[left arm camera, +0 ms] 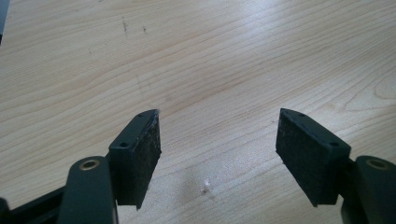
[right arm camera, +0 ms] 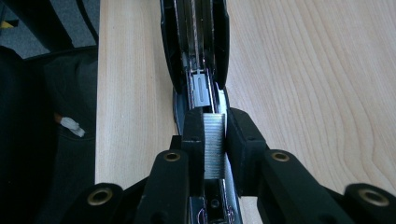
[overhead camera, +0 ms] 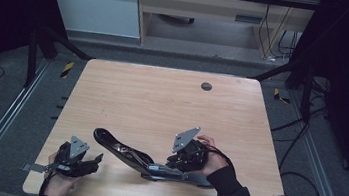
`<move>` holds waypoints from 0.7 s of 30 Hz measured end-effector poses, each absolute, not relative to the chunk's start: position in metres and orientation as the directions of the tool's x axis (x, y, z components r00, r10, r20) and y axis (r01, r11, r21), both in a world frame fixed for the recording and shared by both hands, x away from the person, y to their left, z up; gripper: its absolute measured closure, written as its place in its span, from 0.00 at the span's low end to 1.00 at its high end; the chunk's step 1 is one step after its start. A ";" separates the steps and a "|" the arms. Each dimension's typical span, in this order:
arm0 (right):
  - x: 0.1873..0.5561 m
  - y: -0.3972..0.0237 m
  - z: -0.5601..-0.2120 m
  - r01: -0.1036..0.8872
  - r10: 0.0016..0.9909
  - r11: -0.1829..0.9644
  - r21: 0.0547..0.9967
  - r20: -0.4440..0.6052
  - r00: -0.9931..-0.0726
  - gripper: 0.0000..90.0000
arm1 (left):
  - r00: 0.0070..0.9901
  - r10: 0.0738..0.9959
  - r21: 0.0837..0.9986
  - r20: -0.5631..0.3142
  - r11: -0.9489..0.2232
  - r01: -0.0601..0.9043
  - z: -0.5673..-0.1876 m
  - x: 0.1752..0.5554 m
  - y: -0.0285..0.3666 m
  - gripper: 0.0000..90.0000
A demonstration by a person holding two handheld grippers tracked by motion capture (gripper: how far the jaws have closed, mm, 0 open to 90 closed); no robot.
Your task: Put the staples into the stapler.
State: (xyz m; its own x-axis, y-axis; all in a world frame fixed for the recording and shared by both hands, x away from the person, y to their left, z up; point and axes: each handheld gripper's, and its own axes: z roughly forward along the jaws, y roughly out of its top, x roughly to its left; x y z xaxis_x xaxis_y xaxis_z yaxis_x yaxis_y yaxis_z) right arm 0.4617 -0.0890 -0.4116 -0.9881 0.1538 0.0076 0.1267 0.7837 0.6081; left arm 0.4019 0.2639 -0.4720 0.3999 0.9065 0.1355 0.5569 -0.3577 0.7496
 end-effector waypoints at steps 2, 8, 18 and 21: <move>0.462 -0.088 -0.413 0.126 0.151 0.786 0.606 0.010 -0.989 0.87 | 0.400 0.906 0.750 0.136 -0.358 0.556 -0.472 0.402 0.264 0.33; 0.463 -0.083 -0.417 0.116 0.134 0.792 0.600 0.014 -0.991 0.87 | 0.399 0.907 0.750 0.134 -0.356 0.557 -0.472 0.402 0.264 0.34; 0.464 -0.080 -0.420 0.115 0.127 0.803 0.584 0.021 -0.992 0.87 | 0.400 0.907 0.750 0.135 -0.357 0.557 -0.472 0.402 0.264 0.33; 0.465 -0.080 -0.421 0.116 0.130 0.809 0.576 0.017 -0.991 0.87 | 0.400 0.907 0.750 0.134 -0.356 0.557 -0.472 0.402 0.264 0.34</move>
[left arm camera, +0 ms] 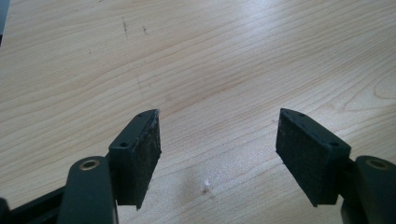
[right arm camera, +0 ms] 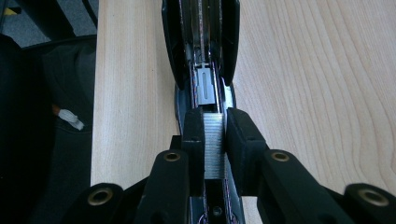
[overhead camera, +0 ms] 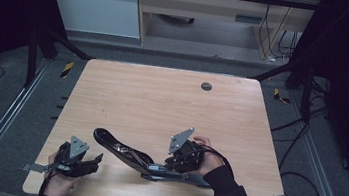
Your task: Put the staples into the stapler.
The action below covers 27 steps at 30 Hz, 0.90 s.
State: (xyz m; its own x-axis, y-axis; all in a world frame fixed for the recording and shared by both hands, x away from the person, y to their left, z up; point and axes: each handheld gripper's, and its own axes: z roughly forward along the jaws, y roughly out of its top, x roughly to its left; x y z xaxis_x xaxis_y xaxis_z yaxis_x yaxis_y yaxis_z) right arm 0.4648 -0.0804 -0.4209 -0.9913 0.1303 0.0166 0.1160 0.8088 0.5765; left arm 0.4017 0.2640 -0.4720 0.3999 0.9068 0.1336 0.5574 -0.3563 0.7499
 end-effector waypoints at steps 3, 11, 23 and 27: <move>0.465 -0.080 -0.422 0.116 0.126 0.810 0.574 0.021 -0.992 0.87 | 0.401 0.906 0.749 0.136 -0.358 0.557 -0.472 0.402 0.264 0.33; 0.465 -0.078 -0.425 0.104 0.115 0.813 0.573 0.017 -0.993 0.87 | 0.401 0.906 0.750 0.137 -0.359 0.555 -0.472 0.401 0.264 0.33; 0.467 -0.078 -0.429 0.092 0.096 0.817 0.569 0.022 -0.995 0.87 | 0.402 0.905 0.748 0.138 -0.361 0.557 -0.472 0.402 0.263 0.33; 0.467 -0.077 -0.431 0.089 0.094 0.820 0.566 0.021 -0.995 0.87 | 0.402 0.905 0.747 0.138 -0.361 0.558 -0.472 0.402 0.263 0.34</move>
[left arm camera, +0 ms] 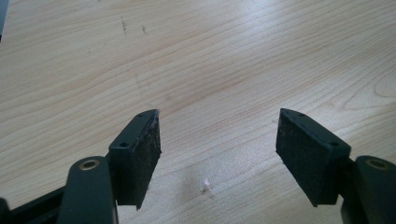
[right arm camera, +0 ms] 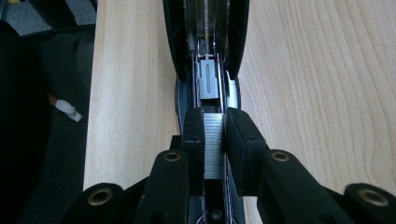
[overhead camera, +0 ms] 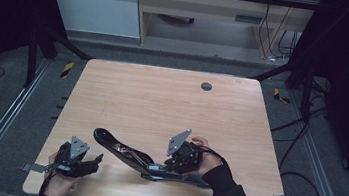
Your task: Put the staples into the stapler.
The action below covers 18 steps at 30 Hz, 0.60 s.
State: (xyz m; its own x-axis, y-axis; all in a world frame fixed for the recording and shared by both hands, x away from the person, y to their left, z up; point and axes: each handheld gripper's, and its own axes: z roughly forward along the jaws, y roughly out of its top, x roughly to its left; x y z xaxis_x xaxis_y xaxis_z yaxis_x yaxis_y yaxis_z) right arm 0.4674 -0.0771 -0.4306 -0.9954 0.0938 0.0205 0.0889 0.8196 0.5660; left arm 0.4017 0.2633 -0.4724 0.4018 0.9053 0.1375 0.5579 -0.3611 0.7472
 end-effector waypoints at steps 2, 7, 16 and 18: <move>0.468 -0.077 -0.431 0.089 0.093 0.819 0.567 0.022 -0.995 0.87 | 0.402 0.905 0.747 0.137 -0.362 0.558 -0.473 0.402 0.263 0.33; 0.468 -0.077 -0.431 0.080 0.082 0.821 0.565 0.022 -0.996 0.87 | 0.402 0.905 0.746 0.138 -0.362 0.558 -0.473 0.402 0.263 0.34; 0.469 -0.077 -0.433 0.071 0.073 0.826 0.559 0.019 -0.997 0.87 | 0.402 0.905 0.746 0.138 -0.362 0.559 -0.473 0.402 0.263 0.34; 0.469 -0.077 -0.433 0.073 0.074 0.827 0.558 0.020 -0.997 0.87 | 0.404 0.904 0.745 0.140 -0.364 0.559 -0.473 0.402 0.263 0.33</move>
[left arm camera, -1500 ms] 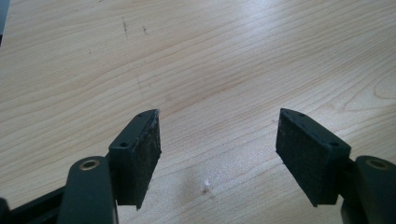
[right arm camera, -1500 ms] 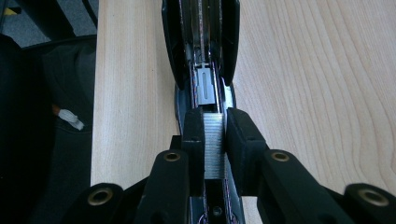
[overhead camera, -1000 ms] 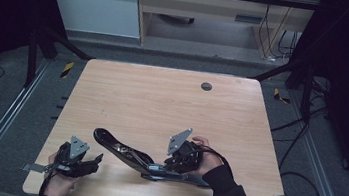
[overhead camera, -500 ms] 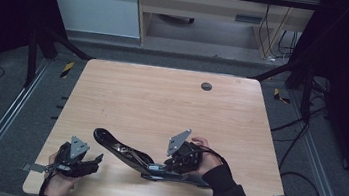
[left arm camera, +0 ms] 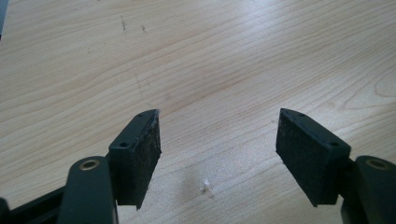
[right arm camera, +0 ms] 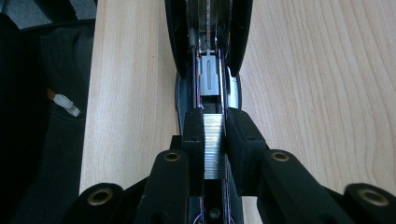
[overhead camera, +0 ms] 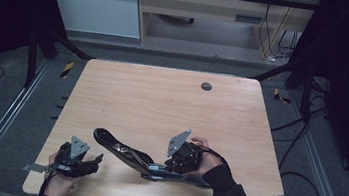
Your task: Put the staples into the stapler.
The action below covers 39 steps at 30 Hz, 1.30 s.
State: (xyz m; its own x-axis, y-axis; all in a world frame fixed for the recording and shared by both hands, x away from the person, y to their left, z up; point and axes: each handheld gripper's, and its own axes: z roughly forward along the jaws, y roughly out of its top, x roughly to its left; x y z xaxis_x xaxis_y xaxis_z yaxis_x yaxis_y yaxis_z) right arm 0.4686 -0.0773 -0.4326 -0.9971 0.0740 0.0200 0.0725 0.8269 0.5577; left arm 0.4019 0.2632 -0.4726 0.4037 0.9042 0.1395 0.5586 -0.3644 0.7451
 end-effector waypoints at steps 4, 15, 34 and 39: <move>0.469 -0.078 -0.433 0.073 0.074 0.828 0.557 0.020 -0.997 0.87 | 0.403 0.905 0.745 0.139 -0.364 0.559 -0.473 0.402 0.263 0.34; 0.470 -0.079 -0.435 0.092 0.087 0.825 0.558 0.035 -0.996 0.86 | 0.403 0.905 0.746 0.137 -0.362 0.559 -0.473 0.402 0.263 0.33; 0.468 -0.085 -0.430 0.152 0.168 0.803 0.576 0.027 -0.985 0.83 | 0.402 0.907 0.752 0.126 -0.351 0.557 -0.471 0.401 0.263 0.33; 0.467 -0.090 -0.426 0.195 0.236 0.770 0.608 0.014 -0.972 0.87 | 0.409 0.904 0.759 0.122 -0.351 0.549 -0.470 0.399 0.261 0.33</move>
